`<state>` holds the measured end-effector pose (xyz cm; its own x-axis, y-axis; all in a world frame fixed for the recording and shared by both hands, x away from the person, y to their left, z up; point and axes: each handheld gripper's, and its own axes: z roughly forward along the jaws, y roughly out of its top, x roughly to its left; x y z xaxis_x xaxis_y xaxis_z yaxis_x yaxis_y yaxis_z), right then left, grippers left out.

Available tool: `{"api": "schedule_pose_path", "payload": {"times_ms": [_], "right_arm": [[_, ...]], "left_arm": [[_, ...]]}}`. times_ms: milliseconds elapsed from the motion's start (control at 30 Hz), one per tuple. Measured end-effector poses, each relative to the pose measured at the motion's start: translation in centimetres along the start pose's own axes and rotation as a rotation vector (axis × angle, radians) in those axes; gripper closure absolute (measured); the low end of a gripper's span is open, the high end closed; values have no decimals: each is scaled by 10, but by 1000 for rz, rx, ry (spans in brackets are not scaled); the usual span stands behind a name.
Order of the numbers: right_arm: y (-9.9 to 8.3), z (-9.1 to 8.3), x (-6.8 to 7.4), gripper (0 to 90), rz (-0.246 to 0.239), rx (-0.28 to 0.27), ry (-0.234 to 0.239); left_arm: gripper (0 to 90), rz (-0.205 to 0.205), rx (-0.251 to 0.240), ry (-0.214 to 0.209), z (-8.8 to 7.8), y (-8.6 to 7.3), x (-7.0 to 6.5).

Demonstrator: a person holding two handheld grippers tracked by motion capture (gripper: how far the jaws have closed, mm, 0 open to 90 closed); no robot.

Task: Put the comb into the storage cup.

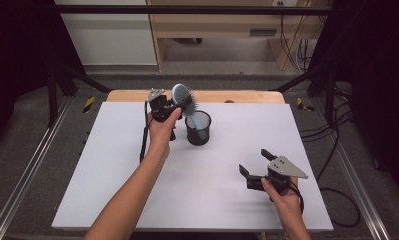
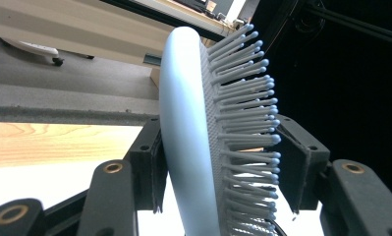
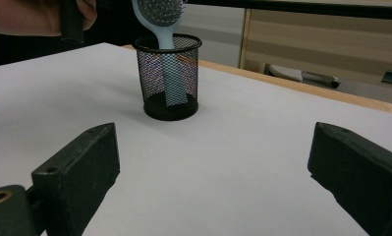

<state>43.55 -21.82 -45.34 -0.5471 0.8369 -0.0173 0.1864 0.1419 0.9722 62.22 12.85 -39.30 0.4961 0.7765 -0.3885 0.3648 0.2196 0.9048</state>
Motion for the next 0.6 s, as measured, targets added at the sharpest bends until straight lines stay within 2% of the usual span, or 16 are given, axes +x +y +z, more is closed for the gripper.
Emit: {"api": "schedule_pose_path", "payload": {"times_ms": [300, 600], "right_arm": [[0, 0, 0, 56, 3, 0, 1], [0, 0, 0, 56, 3, -2, 0]], "left_arm": [[394, 3, 18, 20, -1, -1, 3], [328, 10, 24, 5, 0, -2, 3]]}}
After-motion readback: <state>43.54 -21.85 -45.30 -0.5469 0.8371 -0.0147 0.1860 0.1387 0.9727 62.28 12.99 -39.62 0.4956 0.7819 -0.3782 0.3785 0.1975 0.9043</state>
